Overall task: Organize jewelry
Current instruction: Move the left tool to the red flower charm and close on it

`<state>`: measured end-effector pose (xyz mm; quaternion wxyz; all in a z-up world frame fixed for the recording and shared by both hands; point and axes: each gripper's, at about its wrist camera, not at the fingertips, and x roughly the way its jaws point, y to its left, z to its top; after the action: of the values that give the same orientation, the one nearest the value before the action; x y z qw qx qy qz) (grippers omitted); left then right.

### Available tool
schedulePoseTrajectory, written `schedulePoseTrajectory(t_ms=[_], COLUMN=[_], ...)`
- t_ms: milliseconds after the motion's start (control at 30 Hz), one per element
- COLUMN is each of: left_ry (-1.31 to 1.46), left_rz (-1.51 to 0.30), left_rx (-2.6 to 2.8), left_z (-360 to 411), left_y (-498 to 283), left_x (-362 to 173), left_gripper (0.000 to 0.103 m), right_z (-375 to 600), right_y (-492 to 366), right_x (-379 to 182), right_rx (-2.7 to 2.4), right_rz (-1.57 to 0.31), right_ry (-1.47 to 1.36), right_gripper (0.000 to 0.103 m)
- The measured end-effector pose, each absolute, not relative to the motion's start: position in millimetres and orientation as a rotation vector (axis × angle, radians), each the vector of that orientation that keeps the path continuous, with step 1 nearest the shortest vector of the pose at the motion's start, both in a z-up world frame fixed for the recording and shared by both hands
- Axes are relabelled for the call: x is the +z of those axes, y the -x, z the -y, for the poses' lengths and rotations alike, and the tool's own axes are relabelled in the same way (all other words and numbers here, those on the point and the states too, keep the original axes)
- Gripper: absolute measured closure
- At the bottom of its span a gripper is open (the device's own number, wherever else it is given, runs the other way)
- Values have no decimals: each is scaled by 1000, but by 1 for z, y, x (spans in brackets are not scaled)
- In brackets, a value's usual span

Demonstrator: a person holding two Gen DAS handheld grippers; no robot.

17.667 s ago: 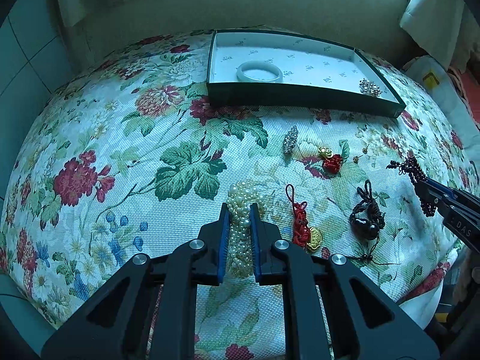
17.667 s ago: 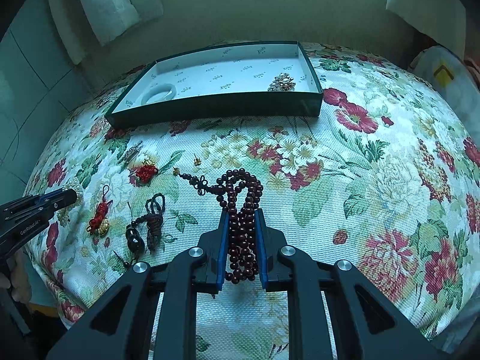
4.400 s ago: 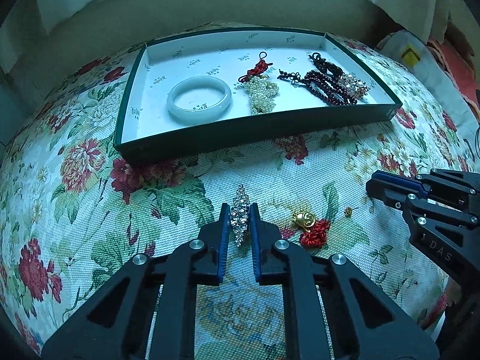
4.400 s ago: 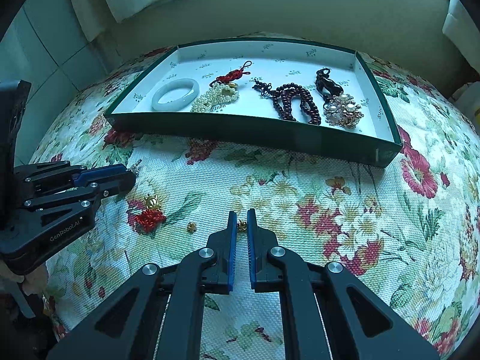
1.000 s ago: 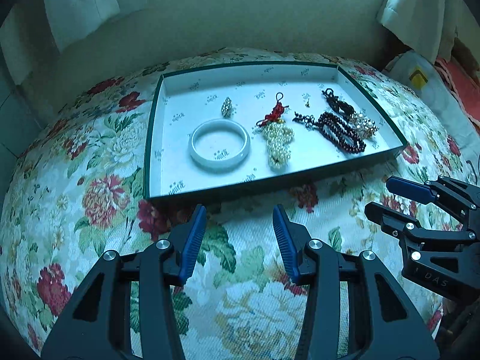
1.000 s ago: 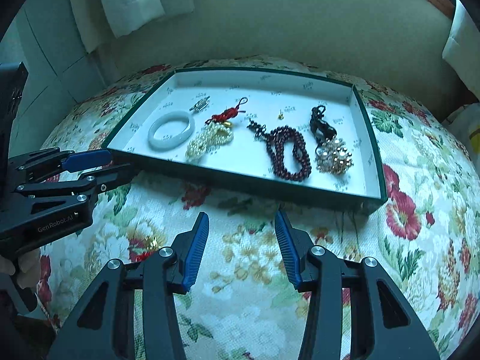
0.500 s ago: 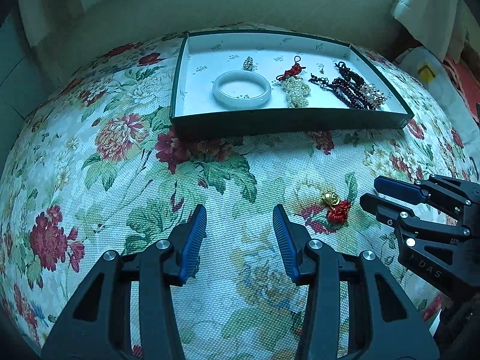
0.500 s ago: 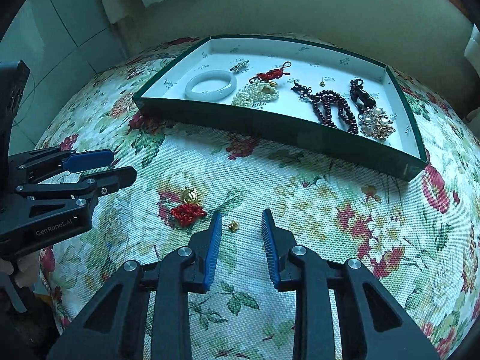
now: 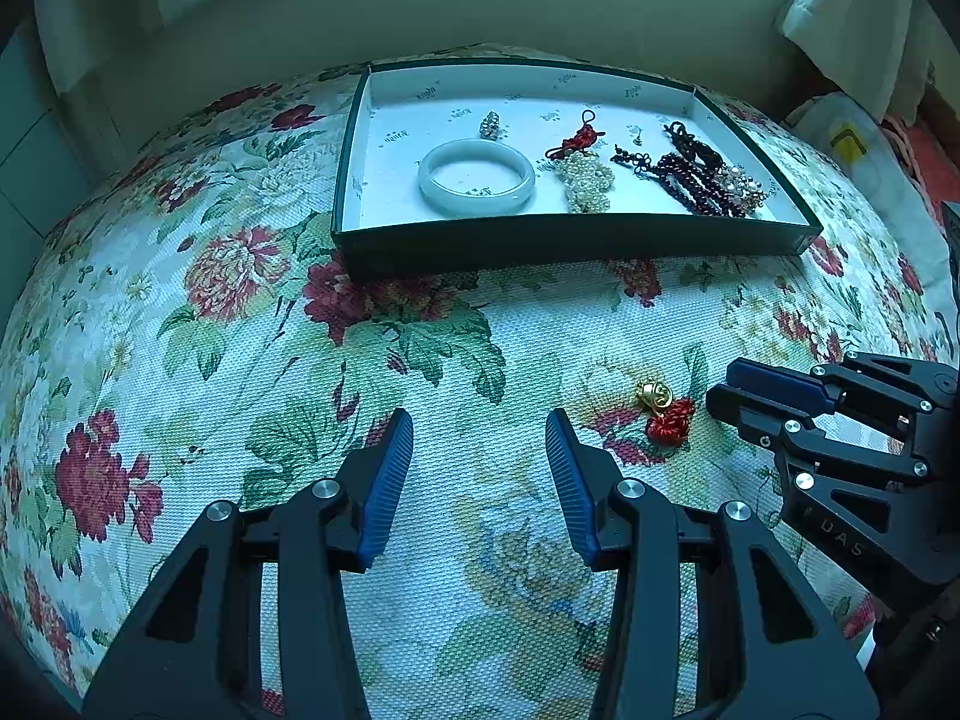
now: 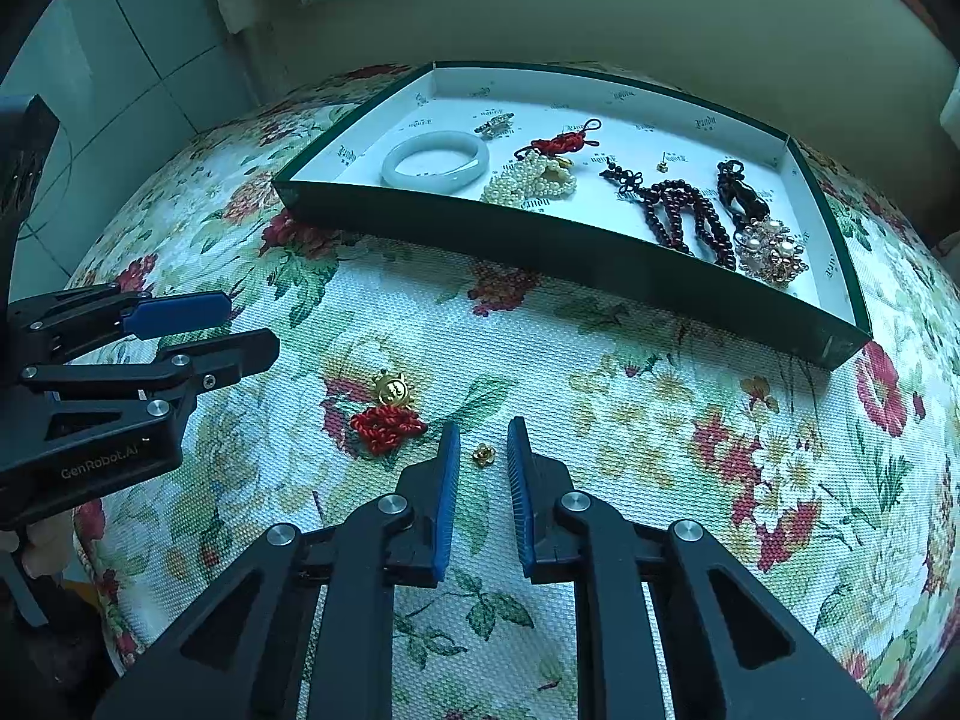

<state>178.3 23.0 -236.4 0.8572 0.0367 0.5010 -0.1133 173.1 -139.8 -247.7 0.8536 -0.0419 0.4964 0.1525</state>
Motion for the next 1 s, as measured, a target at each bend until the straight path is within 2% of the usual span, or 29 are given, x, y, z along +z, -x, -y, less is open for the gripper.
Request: schedulePoseTrajectory(t_ms=[133,567,1000], left_ry=[-77,-80,-84], left_rz=[-1053,-1050,-1054], left_rx=[-238,-258,-368], left_z=[-23,-15,34], left_y=[-178,-176,-175], left_x=[-236,-234,-232], left_gripper=[58,58,58], right_z=[140,154,181], right_y=[-173,-171,-163], right_x=[-248,-243,-241], right_rx=[322,286,242], right_rz=[-1046,-1035,-1024], right_ry=[86,67,11], right_gripper=[96,96,96])
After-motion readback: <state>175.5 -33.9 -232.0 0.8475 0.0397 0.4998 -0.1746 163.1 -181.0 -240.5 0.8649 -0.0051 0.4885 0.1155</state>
